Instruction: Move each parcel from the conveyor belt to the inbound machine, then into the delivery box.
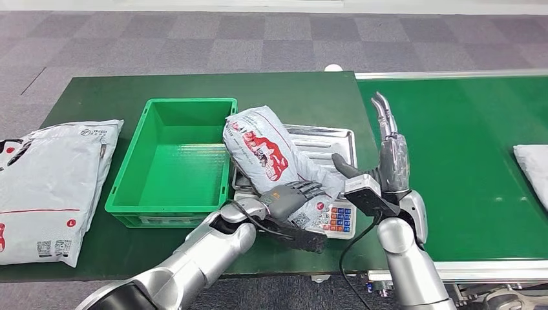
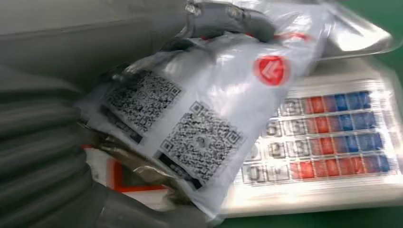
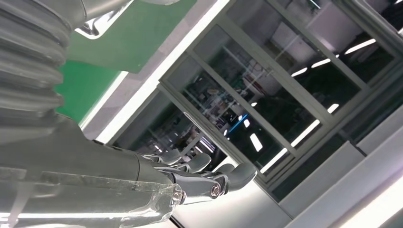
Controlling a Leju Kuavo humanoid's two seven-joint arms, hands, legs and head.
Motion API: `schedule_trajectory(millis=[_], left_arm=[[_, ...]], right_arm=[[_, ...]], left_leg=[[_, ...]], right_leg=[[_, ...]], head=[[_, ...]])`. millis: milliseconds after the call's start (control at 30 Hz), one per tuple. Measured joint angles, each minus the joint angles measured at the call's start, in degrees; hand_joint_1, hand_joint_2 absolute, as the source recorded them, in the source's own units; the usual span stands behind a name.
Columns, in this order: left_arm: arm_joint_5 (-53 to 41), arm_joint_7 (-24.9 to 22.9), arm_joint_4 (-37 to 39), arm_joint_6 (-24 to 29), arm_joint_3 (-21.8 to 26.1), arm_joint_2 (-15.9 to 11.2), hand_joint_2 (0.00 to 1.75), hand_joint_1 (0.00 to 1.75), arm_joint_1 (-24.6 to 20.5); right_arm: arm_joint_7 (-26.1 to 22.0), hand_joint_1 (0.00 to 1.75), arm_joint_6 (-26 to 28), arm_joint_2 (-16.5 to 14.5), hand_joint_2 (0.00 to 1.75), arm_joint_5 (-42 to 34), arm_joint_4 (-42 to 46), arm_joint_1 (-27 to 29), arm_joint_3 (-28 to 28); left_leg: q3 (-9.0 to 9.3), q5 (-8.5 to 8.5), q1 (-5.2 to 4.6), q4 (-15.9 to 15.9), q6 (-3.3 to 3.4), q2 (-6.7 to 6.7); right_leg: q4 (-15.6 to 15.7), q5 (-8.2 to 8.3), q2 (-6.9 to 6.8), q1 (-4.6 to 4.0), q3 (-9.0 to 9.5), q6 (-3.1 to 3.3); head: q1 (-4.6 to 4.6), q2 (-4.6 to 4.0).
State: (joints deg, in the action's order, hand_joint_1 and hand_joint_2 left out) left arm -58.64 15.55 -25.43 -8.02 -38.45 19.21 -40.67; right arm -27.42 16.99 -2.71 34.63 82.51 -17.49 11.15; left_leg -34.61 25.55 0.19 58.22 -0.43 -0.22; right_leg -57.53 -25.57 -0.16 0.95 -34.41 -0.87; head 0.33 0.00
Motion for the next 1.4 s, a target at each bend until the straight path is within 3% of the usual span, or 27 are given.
schedule_trajectory(millis=[100,267,1033,1133,1233,1400], left_arm=[[-0.3,-5.1,1.7,-2.7,-1.2,0.2,1.75,1.75,-1.2],[-1.0,-8.7,3.2,-4.1,-1.5,-0.2,1.75,1.75,-2.3],[-0.7,-8.6,3.7,-2.5,-1.6,-1.1,1.75,1.75,-3.4],[0.1,-6.7,3.4,1.7,-1.2,-1.6,1.75,1.75,-2.7],[1.8,-2.5,2.0,9.7,0.3,-2.3,1.75,1.75,-1.0],[4.8,10.0,-7.5,32.9,4.1,-4.5,1.75,1.75,4.9]], right_arm=[[1.6,0.00,-0.9,-0.5,1.75,1.8,-0.7,-0.4,0.0],[3.1,0.00,-1.6,-1.3,1.75,3.7,-2.9,-1.4,0.0],[3.2,0.00,-2.3,-1.9,1.75,3.8,-5.7,-2.6,0.0],[3.2,0.00,-2.4,-1.9,1.75,3.4,-5.8,-2.6,0.0],[3.2,0.00,-2.6,-1.9,1.75,2.8,-5.4,-2.2,0.0],[3.3,0.00,-3.3,-1.3,1.75,2.1,-3.5,-0.2,0.0]], left_leg=[[0.21,0.05,0.00,0.0,0.00,-0.02],[0.63,0.55,0.00,-0.1,0.00,0.18],[1.50,0.74,0.04,-0.1,-0.18,0.25],[1.69,0.72,0.04,-0.1,-0.20,0.25],[1.92,0.60,0.04,-0.1,-0.21,0.26],[1.43,0.45,0.04,-0.1,-0.22,0.22]], right_leg=[[0.0,-0.05,0.00,0.00,0.25,-0.01],[0.1,-0.41,0.09,-0.03,1.13,0.04],[0.0,-0.63,0.13,-0.20,1.96,0.22],[0.0,-0.63,0.15,-0.20,1.92,0.22],[0.0,-0.56,0.16,-0.19,1.76,0.25],[0.0,-0.49,0.14,-0.17,1.28,0.23]], head=[[0.01,0.00],[0.00,0.00],[0.00,0.00],[0.00,0.00],[0.01,0.00],[0.01,0.00]])
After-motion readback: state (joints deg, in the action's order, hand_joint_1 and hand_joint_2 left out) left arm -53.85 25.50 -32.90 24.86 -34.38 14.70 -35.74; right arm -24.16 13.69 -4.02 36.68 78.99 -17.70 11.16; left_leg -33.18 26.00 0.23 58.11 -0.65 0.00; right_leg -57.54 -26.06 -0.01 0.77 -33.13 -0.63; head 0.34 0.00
